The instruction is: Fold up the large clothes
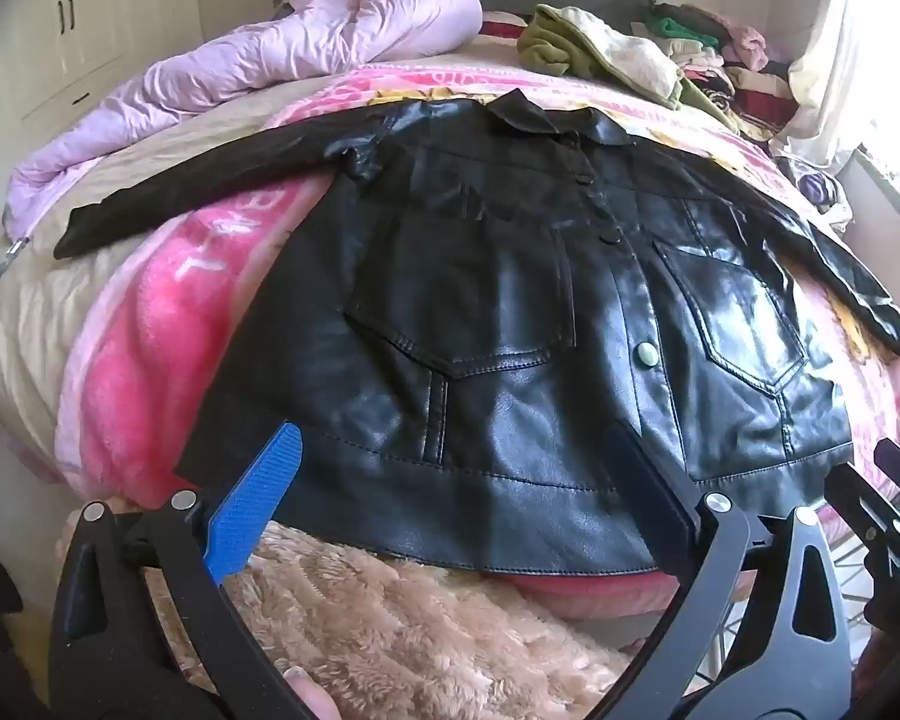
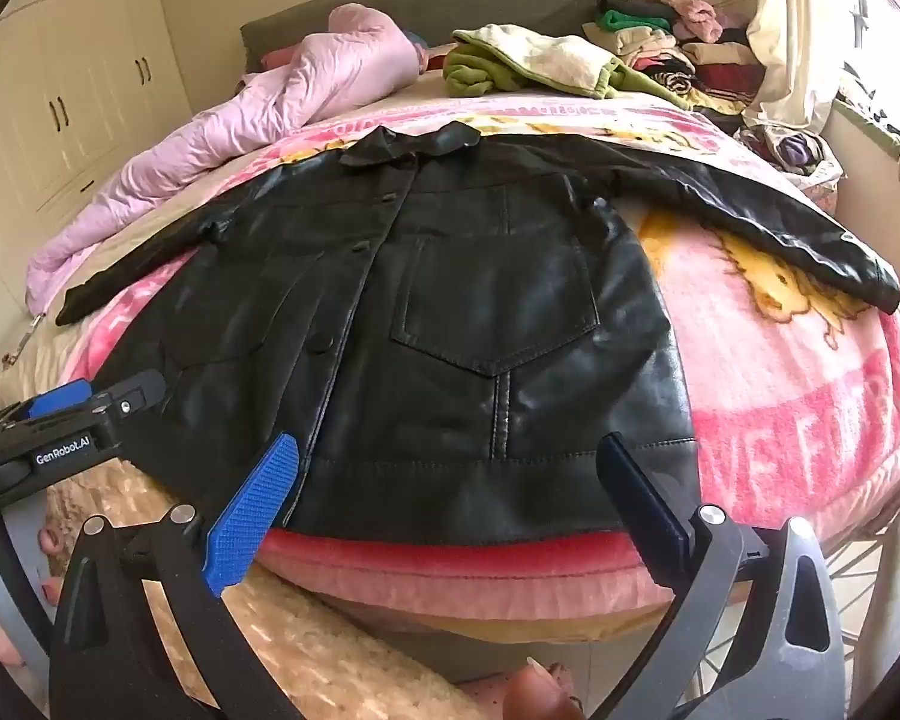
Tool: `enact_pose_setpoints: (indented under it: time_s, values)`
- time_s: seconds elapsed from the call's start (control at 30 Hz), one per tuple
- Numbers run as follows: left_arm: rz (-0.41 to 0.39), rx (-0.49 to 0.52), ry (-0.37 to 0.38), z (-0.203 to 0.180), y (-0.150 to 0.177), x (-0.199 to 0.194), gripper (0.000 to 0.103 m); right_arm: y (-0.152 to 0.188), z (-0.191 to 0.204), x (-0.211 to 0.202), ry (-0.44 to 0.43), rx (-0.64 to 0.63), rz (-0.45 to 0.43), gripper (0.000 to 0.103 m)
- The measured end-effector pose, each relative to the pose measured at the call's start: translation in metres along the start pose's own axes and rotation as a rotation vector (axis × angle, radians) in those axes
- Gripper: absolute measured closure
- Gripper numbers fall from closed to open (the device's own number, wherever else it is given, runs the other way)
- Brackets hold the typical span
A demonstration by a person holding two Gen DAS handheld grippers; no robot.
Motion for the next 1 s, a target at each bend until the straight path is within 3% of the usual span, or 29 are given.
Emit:
enact_pose_setpoints:
  time_s: [1.0]
  values:
    - [0.0,-0.001,0.003,-0.0041,-0.0039,-0.0079,0.009,-0.0024,0.0097,-0.0054,0.017,-0.049,-0.008,0.004]
Point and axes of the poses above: each gripper's, at about its wrist camera, not at the fingertips, and x roughly the way its jaws point, z to its left, y to its underside, the point moved 10 cm from there along x, roughly the way its jaws point, and after that the axes turned 3 degrees about x, right-handed, at the moved point
